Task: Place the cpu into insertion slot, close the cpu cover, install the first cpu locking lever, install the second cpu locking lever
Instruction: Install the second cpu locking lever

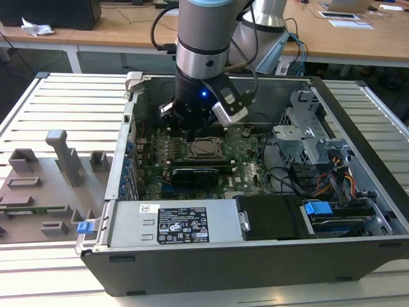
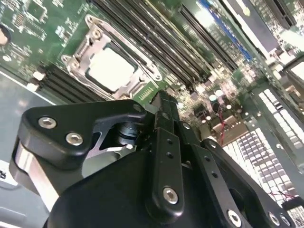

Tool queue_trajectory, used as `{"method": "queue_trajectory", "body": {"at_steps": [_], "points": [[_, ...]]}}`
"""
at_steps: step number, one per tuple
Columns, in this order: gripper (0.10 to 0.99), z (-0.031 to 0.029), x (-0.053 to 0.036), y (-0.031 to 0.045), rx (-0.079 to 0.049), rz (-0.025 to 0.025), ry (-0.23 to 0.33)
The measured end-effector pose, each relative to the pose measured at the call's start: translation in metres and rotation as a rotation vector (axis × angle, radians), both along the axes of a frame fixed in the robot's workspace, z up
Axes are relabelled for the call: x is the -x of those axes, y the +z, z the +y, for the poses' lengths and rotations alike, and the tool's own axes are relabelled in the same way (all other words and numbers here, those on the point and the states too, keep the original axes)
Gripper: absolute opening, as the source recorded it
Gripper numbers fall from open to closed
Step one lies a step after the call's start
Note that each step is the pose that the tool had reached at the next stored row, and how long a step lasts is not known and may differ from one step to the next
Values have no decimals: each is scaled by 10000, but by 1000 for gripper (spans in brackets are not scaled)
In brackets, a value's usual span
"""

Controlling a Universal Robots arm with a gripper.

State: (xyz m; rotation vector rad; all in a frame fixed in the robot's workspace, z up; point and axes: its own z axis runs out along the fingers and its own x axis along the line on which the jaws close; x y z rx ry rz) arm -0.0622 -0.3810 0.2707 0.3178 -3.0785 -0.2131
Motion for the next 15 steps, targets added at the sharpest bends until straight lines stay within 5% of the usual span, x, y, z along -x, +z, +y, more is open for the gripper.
{"method": "queue_trajectory", "body": {"at_steps": [3,8,15], "points": [[106,0,-85,-9,125,1,-67],[106,0,-95,-17,264,4,-518],[106,-6,-95,-143,277,28,-2180]]}}
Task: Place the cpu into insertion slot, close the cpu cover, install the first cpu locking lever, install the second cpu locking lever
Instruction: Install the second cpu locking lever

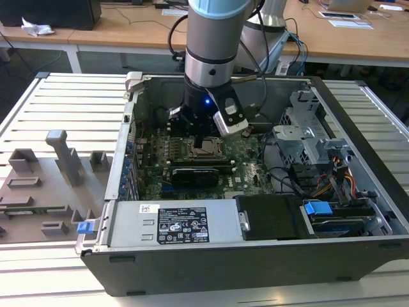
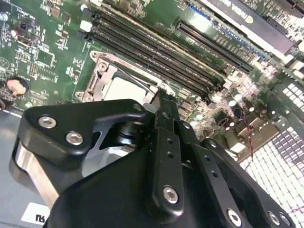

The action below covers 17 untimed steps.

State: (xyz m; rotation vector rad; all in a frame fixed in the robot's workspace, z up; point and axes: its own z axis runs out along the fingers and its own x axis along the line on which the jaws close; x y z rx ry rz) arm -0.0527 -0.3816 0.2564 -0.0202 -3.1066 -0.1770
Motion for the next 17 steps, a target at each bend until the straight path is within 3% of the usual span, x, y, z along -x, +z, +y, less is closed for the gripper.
{"method": "queue_trajectory", "body": {"at_steps": [5,10,17], "points": [[106,-2,11,-89,0,6,2],[106,-2,158,-203,-1,5,0],[106,-15,217,-363,-2,6,56]]}}
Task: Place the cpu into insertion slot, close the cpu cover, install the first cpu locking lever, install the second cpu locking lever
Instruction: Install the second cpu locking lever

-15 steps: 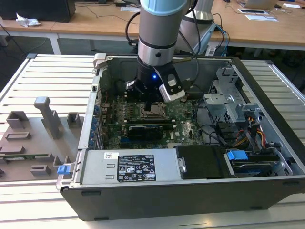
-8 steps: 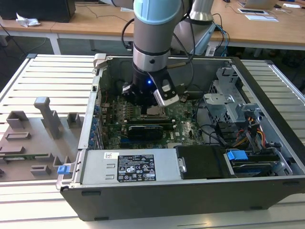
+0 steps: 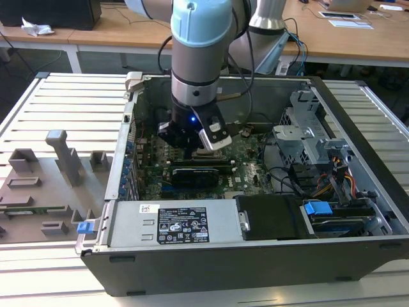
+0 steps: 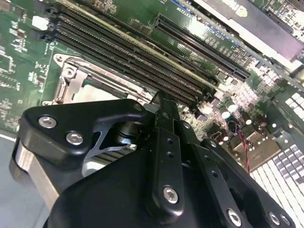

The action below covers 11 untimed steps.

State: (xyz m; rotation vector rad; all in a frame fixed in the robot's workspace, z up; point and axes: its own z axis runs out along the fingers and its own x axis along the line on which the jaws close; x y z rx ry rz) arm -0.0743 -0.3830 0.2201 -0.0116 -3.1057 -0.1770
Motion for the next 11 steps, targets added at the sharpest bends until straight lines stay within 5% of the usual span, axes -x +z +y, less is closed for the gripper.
{"method": "queue_trajectory", "body": {"at_steps": [5,11], "points": [[106,2,28,-104,-2,0,241],[106,27,43,-137,-14,1,686]]}}
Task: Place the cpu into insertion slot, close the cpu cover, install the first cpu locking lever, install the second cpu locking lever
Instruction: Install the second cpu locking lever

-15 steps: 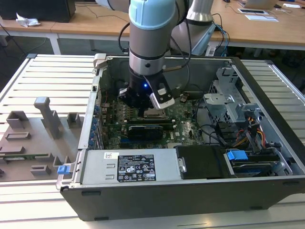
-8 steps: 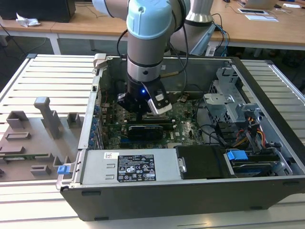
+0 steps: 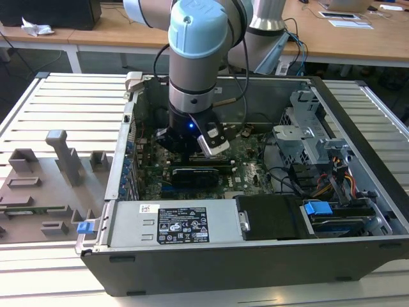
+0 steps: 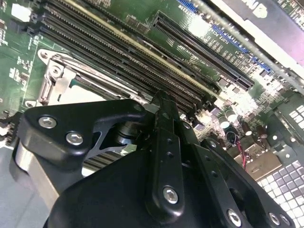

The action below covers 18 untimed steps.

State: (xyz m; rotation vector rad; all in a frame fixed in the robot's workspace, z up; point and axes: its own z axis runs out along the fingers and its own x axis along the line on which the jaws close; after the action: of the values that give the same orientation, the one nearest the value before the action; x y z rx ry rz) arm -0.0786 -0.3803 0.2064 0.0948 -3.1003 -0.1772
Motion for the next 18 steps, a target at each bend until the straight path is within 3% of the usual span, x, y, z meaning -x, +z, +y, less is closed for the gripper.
{"method": "queue_trajectory", "body": {"at_steps": [14,15,18], "points": [[106,151,-6,-79,-75,0,952],[106,153,-8,-66,-82,-8,972],[106,152,-7,94,-76,-3,975]]}}
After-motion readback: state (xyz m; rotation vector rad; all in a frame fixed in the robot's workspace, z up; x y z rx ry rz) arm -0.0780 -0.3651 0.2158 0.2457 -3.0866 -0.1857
